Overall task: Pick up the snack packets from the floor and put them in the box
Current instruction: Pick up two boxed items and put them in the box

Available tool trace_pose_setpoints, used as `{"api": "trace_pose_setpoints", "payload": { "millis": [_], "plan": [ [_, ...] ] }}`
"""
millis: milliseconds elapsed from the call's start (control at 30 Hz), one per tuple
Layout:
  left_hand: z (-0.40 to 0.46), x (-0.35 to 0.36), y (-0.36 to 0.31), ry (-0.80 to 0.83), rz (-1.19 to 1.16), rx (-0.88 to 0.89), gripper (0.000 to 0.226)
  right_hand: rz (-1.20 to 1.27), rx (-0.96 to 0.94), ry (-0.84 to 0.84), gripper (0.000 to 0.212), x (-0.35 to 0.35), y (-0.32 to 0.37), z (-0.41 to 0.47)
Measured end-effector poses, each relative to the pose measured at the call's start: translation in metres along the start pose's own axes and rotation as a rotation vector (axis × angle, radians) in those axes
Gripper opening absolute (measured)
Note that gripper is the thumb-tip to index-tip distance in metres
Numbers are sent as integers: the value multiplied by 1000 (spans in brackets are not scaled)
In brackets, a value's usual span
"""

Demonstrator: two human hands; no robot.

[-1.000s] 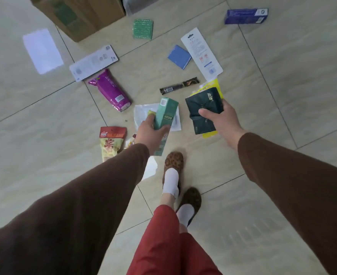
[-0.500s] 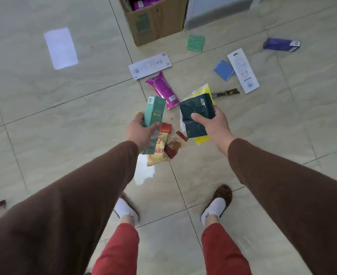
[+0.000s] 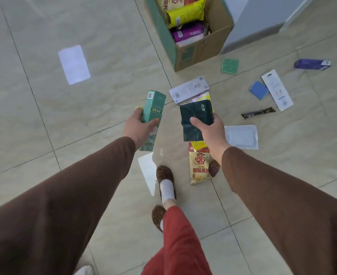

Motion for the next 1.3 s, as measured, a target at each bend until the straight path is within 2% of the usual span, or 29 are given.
{"api": "trace_pose_setpoints", "payload": {
  "millis": [367,600,900,1033,1300],
  "plan": [
    [133,-60,-87,27,37,-1,34,-8,2,-60,42,71,106,123],
    [224,-104,-134,72,108,3,31,48,59,-132,32,122,167,186],
    [347,-145,-234,214,247,100,35,147,75,-281,25,170,238,254],
    [396,-142,-280,228,298,152,37,215,102,-346,30,178,255,283],
    [497,-86,-372,302,493,260,37,290,137,-505,31,157,271,366]
  ]
}}
Point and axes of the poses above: each hand's wrist, its own z-axis towards the middle knuckle, its own x-axis out of the palm, y = z × x, the point moved 3 cm from there along z, towards the middle knuckle, and after that the axes turned 2 degrees about -x, right-handed, at the moved point
